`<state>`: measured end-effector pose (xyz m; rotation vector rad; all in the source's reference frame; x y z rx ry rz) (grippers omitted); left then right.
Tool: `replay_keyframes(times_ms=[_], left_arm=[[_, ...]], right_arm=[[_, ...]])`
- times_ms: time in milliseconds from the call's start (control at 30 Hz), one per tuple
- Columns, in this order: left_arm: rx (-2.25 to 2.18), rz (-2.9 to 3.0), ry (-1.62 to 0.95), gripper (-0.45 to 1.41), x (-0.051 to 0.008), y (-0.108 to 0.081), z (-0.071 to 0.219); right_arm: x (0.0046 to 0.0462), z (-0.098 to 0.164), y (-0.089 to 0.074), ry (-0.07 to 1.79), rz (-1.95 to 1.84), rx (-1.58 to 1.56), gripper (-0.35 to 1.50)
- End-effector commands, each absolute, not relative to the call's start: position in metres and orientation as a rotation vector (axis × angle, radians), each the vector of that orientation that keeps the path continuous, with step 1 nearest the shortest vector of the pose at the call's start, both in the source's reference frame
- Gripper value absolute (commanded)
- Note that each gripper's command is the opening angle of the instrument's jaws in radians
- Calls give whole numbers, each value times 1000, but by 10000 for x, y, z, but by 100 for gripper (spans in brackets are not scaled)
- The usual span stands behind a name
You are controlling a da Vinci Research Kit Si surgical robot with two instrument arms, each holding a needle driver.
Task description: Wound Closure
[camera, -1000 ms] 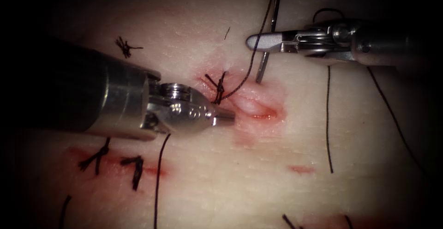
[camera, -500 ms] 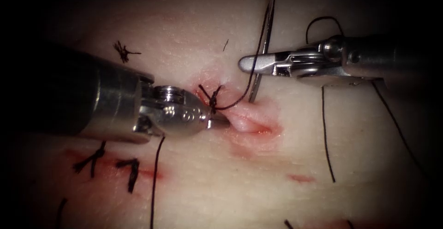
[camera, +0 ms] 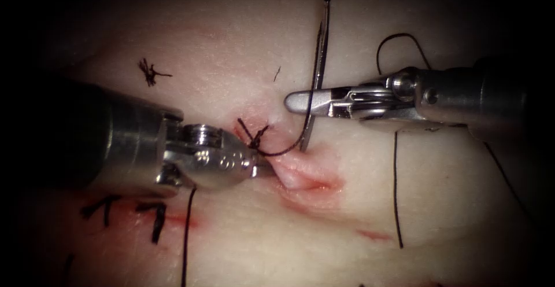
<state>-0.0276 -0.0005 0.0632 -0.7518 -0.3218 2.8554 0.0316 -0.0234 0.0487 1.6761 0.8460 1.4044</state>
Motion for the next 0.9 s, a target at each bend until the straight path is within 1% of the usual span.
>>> replay_keyframes(times_ms=[33, 200, 600, 633, 667, 733, 767, 800, 833, 900], left_arm=[[-750, 2857, -318, -45, -281, -5, 637], [-746, 2858, -317, -45, -279, -3, 635], [-742, 2858, -315, -45, -277, -1, 633], [-742, 2858, -315, -45, -277, -1, 633], [-742, 2858, -314, -45, -278, -1, 633], [-741, 2858, -314, -45, -278, -2, 633], [-741, 2857, -314, -45, -278, -2, 632], [-740, 2857, -314, -45, -278, -2, 632], [-740, 2856, -314, -45, -279, -2, 632], [-739, 2856, -314, -45, -279, -3, 632]], right_arm=[[329, 485, -238, 847, 1393, 1681, -35], [340, 475, -260, 810, 1387, 1725, -35], [342, 468, -263, 788, 1423, 1764, -35], [341, 469, -257, 823, 1427, 1746, -35], [335, 473, -241, 925, 1424, 1731, -35], [328, 480, -227, 982, 1433, 1669, -35], [321, 489, -216, 1031, 1453, 1605, -30], [318, 494, -211, 1062, 1447, 1564, -13], [312, 506, -196, 1133, 1442, 1467, 44], [308, 519, -181, 1204, 1459, 1386, 96]])
